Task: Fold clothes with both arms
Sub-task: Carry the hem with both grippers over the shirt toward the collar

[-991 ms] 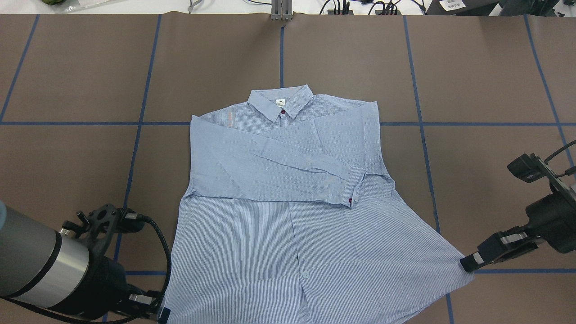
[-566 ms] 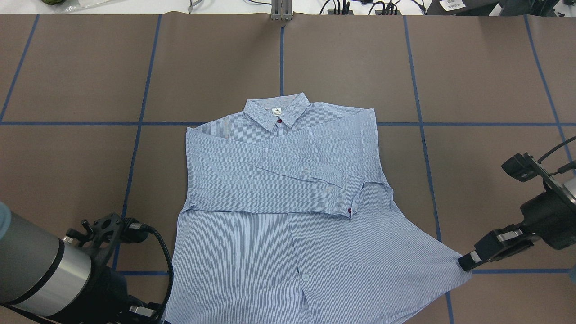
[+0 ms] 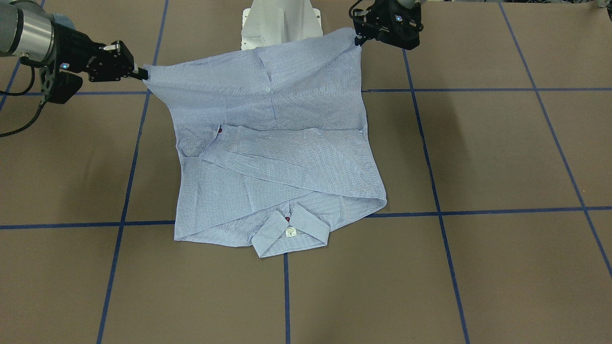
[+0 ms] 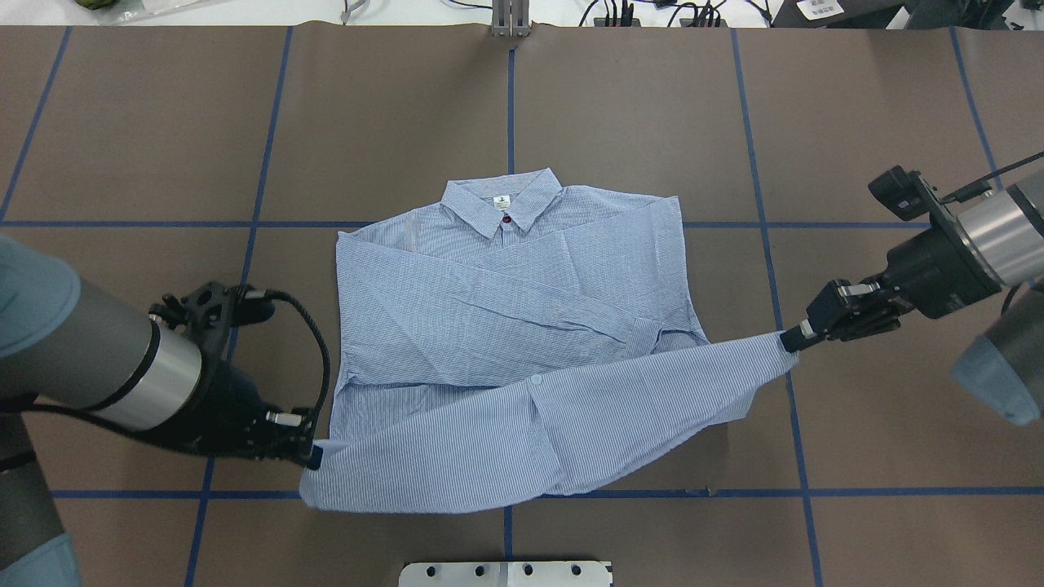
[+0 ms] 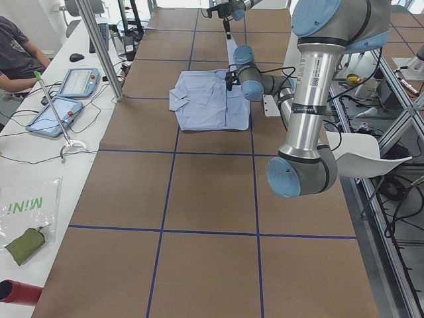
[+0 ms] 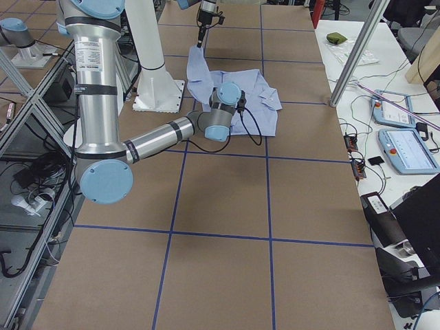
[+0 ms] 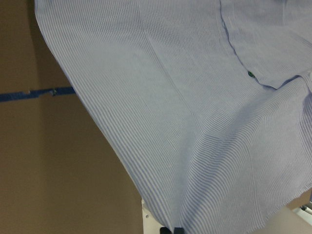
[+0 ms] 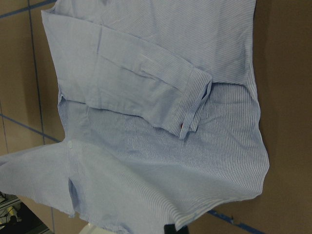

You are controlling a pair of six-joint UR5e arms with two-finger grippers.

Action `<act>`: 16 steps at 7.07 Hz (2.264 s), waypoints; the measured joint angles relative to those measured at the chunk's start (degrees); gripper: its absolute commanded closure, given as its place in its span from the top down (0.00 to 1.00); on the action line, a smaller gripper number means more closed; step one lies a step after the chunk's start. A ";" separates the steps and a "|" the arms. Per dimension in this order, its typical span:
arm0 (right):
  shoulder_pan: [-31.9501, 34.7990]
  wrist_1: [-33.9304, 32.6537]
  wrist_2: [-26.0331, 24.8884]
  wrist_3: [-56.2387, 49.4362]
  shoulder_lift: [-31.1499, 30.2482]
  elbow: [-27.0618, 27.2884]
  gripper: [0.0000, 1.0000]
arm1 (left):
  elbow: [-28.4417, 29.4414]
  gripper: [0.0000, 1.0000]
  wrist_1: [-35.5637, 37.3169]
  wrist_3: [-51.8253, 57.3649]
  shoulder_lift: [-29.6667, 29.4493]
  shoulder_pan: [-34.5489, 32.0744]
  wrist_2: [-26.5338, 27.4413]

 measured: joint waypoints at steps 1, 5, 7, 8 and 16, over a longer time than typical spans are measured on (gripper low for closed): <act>1.18 -0.14 -0.72 -0.06 2.96 -3.43 0.00 | 3.60 0.00 -0.11 1.75 -1.80 -3.47 -0.08; 3.44 -0.35 -5.47 -0.10 15.09 -17.67 0.00 | 19.04 0.00 -3.08 3.35 -10.61 -11.97 -0.08; 3.63 -0.37 -8.36 -0.18 19.21 -23.36 0.00 | 27.44 0.00 -10.28 3.37 -12.00 -14.18 -0.02; 3.41 -0.38 -10.01 -0.23 20.36 -25.50 0.00 | 31.30 0.00 -14.04 3.37 -12.29 -14.52 0.03; 1.37 -0.38 -13.74 -0.23 22.95 -30.40 0.00 | 38.53 0.00 -20.85 3.07 -13.18 -14.69 0.15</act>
